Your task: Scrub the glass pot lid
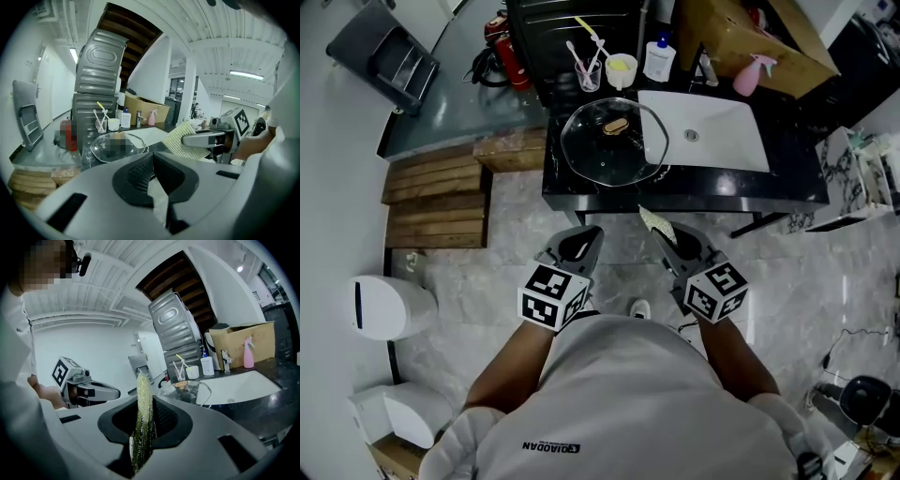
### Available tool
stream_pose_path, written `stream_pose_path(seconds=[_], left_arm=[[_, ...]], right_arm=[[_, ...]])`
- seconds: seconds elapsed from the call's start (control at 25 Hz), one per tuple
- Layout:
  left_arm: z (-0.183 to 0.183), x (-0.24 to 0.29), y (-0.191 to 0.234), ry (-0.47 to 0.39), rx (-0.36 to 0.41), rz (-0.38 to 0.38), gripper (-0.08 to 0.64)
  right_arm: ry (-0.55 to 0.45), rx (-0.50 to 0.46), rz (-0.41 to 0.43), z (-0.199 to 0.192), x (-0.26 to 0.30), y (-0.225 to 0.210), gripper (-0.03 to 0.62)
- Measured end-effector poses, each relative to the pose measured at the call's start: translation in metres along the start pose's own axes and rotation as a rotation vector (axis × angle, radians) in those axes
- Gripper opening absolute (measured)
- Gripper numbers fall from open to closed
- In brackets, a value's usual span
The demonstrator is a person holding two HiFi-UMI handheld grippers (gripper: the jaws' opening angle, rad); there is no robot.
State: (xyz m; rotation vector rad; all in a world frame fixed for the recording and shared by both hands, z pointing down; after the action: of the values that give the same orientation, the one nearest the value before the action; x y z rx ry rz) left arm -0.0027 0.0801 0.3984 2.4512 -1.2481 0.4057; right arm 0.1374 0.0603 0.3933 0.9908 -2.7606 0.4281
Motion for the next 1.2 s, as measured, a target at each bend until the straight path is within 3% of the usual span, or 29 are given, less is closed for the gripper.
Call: stream_pose_path(seconds=[1.2], left_arm=[[0.002, -0.013, 0.007, -0.010, 0.036, -0.024, 0.015]], right_arm=[[-0.003, -0.005, -0.038, 0.002, 0.005, 0.012, 0.086]])
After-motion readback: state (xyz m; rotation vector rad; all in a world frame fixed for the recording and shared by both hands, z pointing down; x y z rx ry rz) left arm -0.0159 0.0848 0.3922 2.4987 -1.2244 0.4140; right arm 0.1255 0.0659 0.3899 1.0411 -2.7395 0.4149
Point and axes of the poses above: the fingertips, and each gripper's own axes: x forward along the fingers, y to its left, z out of its top, the point moved 3 cm from there along -x, backward along the fingers, and after that the axes turned 3 degrees about -x, right-handed, at the moved point
